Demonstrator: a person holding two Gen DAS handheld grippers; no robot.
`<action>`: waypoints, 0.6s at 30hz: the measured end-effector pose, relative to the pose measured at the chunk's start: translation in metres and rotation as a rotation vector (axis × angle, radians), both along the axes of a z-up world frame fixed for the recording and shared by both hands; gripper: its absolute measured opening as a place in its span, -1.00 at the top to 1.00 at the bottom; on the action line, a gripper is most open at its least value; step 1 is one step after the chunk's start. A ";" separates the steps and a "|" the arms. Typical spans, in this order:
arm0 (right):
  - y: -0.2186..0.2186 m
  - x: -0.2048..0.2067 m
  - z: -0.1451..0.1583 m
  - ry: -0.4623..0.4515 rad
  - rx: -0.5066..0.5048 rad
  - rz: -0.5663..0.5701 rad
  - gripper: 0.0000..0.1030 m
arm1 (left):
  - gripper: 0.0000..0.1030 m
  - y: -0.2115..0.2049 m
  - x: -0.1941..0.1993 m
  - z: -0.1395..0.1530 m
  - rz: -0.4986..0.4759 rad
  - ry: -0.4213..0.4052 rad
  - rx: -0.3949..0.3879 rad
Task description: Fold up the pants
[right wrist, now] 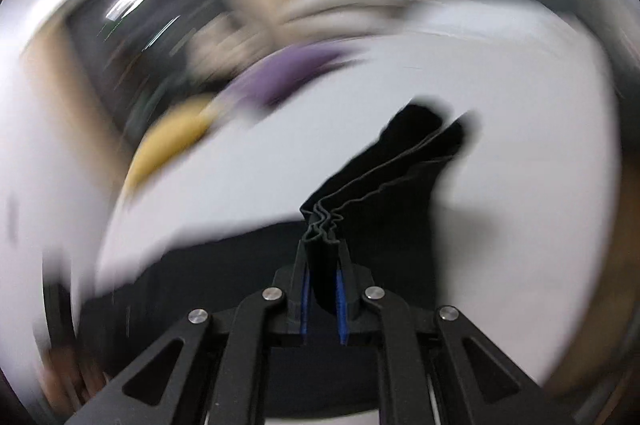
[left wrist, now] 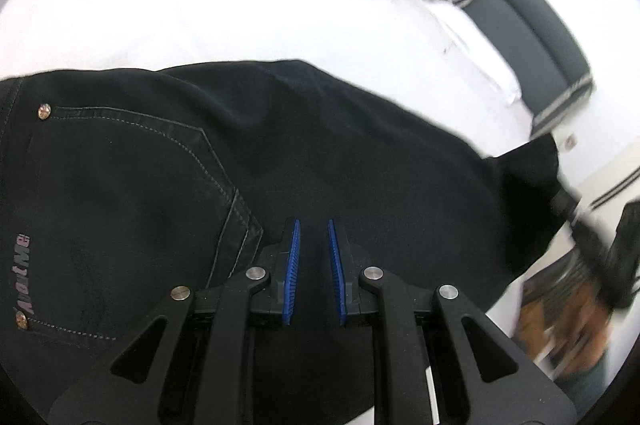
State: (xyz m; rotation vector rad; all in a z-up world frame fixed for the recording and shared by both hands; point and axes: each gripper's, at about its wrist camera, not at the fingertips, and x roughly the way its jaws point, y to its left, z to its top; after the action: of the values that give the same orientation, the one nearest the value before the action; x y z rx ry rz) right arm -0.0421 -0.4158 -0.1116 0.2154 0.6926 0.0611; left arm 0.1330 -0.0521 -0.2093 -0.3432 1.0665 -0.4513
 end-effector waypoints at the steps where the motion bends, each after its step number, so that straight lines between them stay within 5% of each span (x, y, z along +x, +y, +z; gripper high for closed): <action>1: 0.039 0.003 -0.007 0.016 -0.079 0.114 0.78 | 0.71 0.003 0.004 0.001 -0.001 0.020 -0.052; 3: 0.090 0.009 -0.033 0.064 -0.180 0.228 0.78 | 0.59 0.004 0.009 0.003 -0.009 0.057 -0.147; 4: 0.100 0.012 -0.042 0.085 -0.178 0.241 0.78 | 0.29 0.002 0.012 0.004 -0.021 0.081 -0.193; 5: 0.106 0.014 -0.050 0.098 -0.169 0.246 0.78 | -0.33 -0.003 0.015 0.005 -0.042 0.101 -0.233; 7: 0.112 0.014 -0.057 0.105 -0.172 0.250 0.78 | -0.81 -0.010 0.020 0.005 -0.058 0.122 -0.287; 11: 0.110 0.008 -0.050 0.079 -0.210 0.257 0.78 | -0.82 -0.031 0.038 -0.002 -0.079 0.212 -0.346; 18: 0.119 0.000 -0.041 0.037 -0.246 0.266 0.78 | -0.78 -0.082 0.068 -0.011 -0.154 0.296 -0.296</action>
State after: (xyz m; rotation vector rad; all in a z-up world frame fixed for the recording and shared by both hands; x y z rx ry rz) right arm -0.0422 -0.2973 -0.1528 -0.1134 0.7553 0.2254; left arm 0.2012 -0.1343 -0.2199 -0.6057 1.3221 -0.7152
